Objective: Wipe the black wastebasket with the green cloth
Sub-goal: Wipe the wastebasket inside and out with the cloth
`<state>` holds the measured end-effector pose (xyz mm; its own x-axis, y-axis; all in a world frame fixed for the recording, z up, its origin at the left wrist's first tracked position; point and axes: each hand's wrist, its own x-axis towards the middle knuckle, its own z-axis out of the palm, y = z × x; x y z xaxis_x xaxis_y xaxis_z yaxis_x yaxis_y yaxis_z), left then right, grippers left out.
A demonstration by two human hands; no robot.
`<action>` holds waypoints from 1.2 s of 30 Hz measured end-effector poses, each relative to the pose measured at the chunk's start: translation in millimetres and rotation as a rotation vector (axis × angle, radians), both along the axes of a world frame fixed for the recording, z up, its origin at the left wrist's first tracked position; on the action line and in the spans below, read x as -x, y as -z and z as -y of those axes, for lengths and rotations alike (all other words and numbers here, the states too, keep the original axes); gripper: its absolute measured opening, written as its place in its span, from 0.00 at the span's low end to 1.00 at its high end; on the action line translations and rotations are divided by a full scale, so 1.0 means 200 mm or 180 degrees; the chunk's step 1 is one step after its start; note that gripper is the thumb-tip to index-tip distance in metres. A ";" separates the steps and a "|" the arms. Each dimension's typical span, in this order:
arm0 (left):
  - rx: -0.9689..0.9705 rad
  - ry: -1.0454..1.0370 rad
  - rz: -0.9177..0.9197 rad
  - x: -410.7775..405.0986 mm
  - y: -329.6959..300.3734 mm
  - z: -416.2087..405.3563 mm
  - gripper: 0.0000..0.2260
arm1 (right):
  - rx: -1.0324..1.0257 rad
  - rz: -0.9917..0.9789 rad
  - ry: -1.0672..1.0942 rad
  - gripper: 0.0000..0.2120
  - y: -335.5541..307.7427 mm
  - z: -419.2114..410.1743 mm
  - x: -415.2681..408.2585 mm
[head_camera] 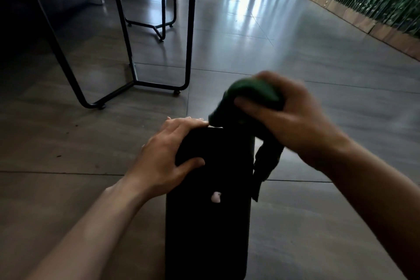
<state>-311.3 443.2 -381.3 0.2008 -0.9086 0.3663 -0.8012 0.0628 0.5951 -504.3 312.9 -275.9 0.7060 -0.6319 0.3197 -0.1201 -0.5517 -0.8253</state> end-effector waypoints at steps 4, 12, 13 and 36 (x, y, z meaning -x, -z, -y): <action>-0.0120 -0.0119 -0.0176 -0.03 0.01 0.00 0.30 | -0.0954 0.1405 -0.0072 0.03 -0.14 -0.07 -0.07; -0.0032 -0.0118 -0.0375 -0.06 0.03 -0.01 0.25 | 0.0032 0.1459 0.0769 0.08 0.30 -0.23 -0.18; -0.0031 -0.0141 -0.0345 -0.06 0.03 -0.01 0.25 | 0.0483 0.1061 0.0675 0.11 0.41 -0.26 -0.14; -0.0050 0.0029 -0.0562 -0.08 0.01 -0.02 0.27 | 0.3511 -0.0248 0.0533 0.11 0.99 -0.54 -0.04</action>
